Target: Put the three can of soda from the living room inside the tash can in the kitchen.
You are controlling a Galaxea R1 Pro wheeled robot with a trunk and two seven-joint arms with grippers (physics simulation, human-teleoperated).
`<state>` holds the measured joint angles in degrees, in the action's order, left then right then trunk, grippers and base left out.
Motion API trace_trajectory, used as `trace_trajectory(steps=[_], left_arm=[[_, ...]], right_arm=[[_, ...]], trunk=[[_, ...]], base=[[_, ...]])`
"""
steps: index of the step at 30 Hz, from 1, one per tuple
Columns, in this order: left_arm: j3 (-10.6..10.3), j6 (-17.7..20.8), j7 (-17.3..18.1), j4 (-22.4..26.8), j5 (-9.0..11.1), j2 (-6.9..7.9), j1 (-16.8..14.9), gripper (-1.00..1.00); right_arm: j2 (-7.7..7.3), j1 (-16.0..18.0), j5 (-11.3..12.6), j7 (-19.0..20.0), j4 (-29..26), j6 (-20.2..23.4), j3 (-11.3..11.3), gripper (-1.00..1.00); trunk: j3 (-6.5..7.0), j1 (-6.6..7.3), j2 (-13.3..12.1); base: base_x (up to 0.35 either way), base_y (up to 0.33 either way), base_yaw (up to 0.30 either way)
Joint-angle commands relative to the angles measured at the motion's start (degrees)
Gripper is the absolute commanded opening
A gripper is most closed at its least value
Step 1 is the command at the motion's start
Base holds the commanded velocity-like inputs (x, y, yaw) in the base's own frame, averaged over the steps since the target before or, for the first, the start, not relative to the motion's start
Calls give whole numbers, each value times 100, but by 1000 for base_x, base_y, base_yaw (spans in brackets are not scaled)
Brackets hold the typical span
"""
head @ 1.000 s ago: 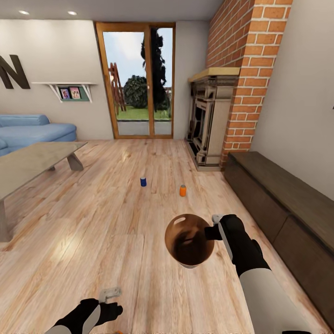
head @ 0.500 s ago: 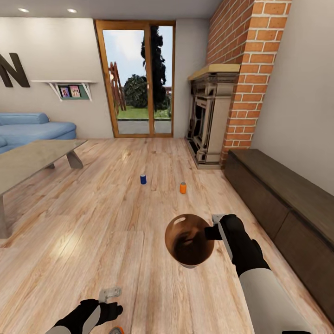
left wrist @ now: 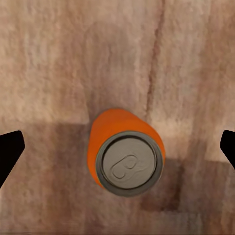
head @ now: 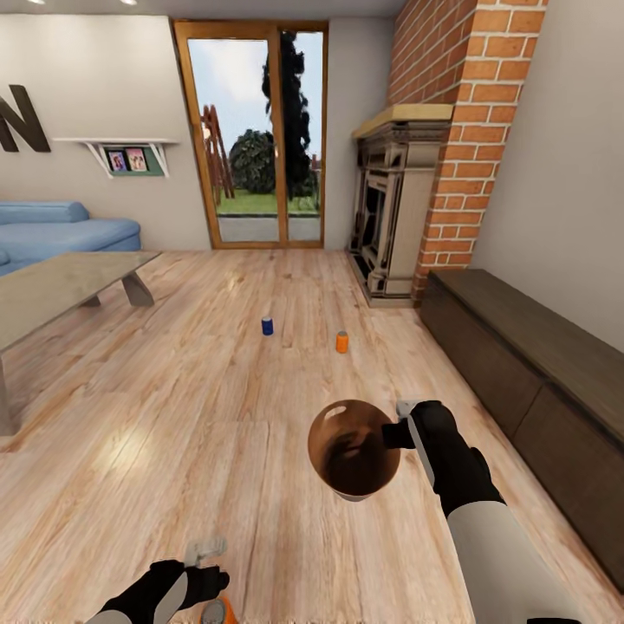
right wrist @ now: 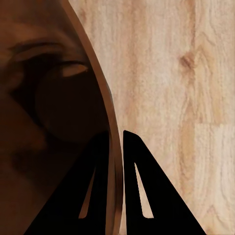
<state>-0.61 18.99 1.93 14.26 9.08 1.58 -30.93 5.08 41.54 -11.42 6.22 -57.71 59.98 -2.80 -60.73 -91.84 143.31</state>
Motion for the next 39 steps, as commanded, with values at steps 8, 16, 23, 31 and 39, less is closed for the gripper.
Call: trace_trajectory(steps=[8,16,23,31,39], left_arm=[[-13,-1,0,2,-9,-10,23,100],[-18,-18,0,5,-11,-17,41,100],[-23,-336,-21,4,-20,-26,50,100],[-24,-572,-26,6,-19,-26,50,100],[-33,-744,-26,0,-27,-33,52,100]], right_arm=[[-1,3,100,24,-3,2,-1,-100],[-2,5,104,27,-3,2,-1,-100],[-2,4,109,25,-3,2,-1,-100],[-1,4,113,28,-3,2,-1,-100],[-3,5,113,28,-3,2,-1,-100]], trunk=[[-88,-9,6],[-155,-17,10],[-221,-25,14],[-221,-25,14],[-354,-40,23]], base=[[0,0,0],[0,0,0],[0,0,0],[0,0,0],[0,0,0]])
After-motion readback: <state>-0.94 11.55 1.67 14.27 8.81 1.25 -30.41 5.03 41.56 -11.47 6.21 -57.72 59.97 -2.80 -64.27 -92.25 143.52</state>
